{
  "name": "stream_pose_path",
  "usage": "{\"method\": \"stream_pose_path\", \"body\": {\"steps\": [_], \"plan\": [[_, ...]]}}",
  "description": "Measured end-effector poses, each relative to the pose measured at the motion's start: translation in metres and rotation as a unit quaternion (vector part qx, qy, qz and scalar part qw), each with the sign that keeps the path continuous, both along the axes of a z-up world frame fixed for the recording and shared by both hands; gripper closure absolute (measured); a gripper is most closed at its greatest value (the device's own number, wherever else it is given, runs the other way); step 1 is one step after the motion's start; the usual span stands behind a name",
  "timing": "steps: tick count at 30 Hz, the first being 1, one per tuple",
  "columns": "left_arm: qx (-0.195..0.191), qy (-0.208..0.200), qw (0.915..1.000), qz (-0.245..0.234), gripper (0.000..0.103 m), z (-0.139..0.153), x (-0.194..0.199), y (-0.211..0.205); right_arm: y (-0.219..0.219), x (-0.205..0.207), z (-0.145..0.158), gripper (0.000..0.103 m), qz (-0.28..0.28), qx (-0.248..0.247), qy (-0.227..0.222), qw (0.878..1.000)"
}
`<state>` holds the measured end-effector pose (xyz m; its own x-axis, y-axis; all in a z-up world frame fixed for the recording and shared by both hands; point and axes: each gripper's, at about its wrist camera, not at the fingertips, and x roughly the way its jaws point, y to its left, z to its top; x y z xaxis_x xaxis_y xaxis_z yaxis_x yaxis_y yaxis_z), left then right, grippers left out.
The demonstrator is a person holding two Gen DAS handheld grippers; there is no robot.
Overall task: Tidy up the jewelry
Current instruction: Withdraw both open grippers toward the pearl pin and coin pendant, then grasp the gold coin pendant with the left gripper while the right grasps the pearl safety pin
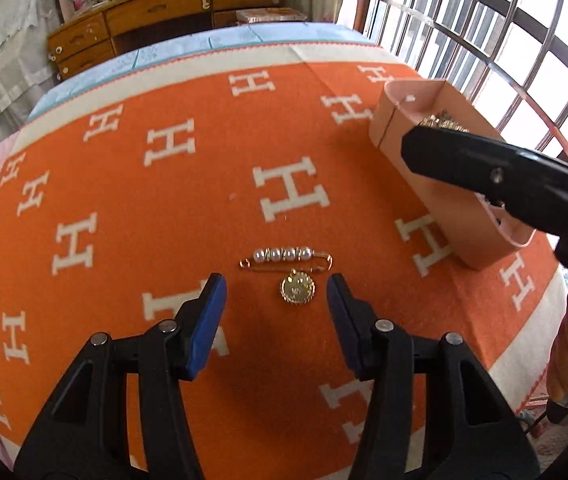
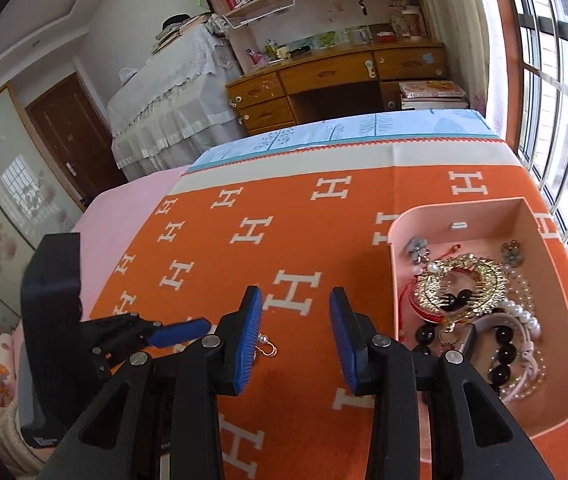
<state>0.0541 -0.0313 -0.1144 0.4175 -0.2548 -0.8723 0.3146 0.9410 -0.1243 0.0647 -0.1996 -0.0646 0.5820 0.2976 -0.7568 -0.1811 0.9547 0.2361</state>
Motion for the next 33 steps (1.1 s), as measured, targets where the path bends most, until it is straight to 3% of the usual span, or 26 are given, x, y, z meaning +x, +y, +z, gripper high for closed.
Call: {"method": "stream_pose_path", "body": {"steps": [7, 12, 18, 25, 33], "plan": [[0.013, -0.014, 0.9998, 0.006, 0.055, -0.007, -0.001, -0.009, -0.004, 0.011, -0.023, 0.068, 0.006, 0.015, 0.021, 1.000], [0.011, -0.023, 0.9996, -0.012, 0.086, -0.004, -0.005, -0.016, -0.010, 0.012, -0.027, 0.068, 0.005, 0.019, 0.022, 1.000], [-0.002, -0.037, 0.9993, 0.005, 0.086, -0.002, -0.010, -0.006, -0.005, 0.011, -0.025, 0.068, 0.023, 0.005, 0.004, 1.000], [-0.006, -0.086, 0.9937, 0.072, 0.086, 0.016, -0.023, 0.033, 0.018, 0.016, -0.030, 0.068, 0.065, -0.022, 0.012, 0.998], [-0.037, -0.068, 0.9883, 0.131, 0.086, 0.012, -0.026, 0.081, 0.067, 0.033, -0.052, 0.068, 0.145, -0.096, 0.042, 0.984]]}}
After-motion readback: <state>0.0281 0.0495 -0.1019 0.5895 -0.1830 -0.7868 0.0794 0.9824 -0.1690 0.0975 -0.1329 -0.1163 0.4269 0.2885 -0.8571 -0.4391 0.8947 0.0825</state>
